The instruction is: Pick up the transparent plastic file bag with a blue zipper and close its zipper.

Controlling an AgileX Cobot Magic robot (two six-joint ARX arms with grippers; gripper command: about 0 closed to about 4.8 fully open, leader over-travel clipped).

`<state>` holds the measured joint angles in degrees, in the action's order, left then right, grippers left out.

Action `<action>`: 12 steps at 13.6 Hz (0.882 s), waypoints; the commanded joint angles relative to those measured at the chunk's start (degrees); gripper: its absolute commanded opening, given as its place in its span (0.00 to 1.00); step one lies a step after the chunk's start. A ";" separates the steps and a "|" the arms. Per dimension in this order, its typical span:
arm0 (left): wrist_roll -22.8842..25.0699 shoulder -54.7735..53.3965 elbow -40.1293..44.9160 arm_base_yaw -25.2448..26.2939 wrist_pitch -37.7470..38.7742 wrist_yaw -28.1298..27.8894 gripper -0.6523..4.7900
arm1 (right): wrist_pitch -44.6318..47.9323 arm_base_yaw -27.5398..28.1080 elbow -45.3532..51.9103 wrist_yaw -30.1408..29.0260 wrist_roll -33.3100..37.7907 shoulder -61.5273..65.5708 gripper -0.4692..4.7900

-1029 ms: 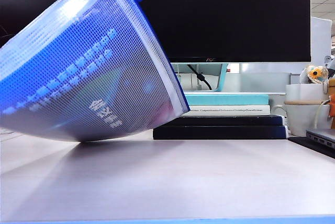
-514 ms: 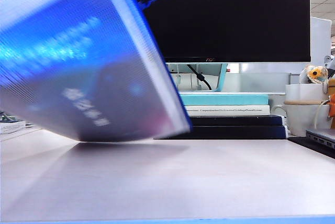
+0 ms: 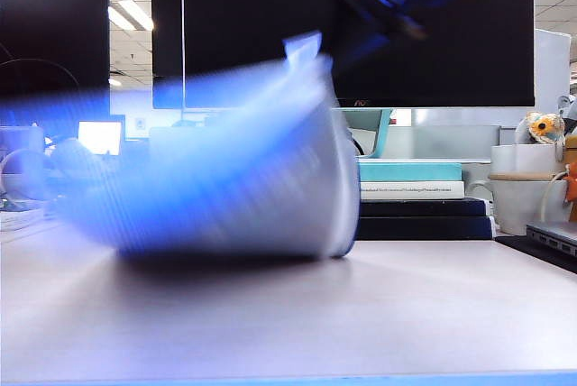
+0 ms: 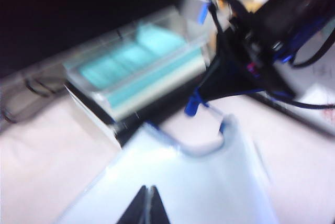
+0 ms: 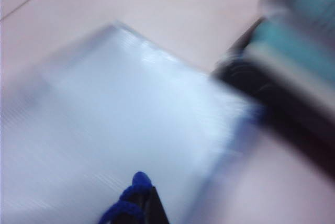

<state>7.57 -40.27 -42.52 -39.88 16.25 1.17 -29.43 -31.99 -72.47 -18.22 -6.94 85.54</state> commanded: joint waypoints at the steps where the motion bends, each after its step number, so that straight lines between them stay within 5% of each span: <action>1: 0.57 -0.76 -0.02 -0.11 0.83 5.38 0.14 | 1.64 -0.33 -0.50 -5.51 1.46 -0.63 0.09; 3: -2.34 -0.85 -0.04 -0.13 0.79 5.42 0.85 | 3.17 -0.33 -0.55 -10.08 4.70 -0.66 0.09; 4: -6.71 -1.16 -0.04 -0.15 1.25 5.70 1.00 | 5.05 -0.37 -0.57 -11.52 6.75 -0.74 0.09; 8: -14.84 -1.14 -0.04 -0.17 0.17 9.18 0.99 | 14.25 -3.37 -0.70 -12.35 12.39 -2.62 0.09; 12: -15.12 -1.22 -0.04 -0.20 -1.36 10.47 0.94 | 22.45 -7.87 -0.70 -11.43 16.55 -3.50 0.09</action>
<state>-7.40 -41.50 -42.39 -40.05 15.84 11.16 -10.26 -39.09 -72.79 -29.87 8.27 82.39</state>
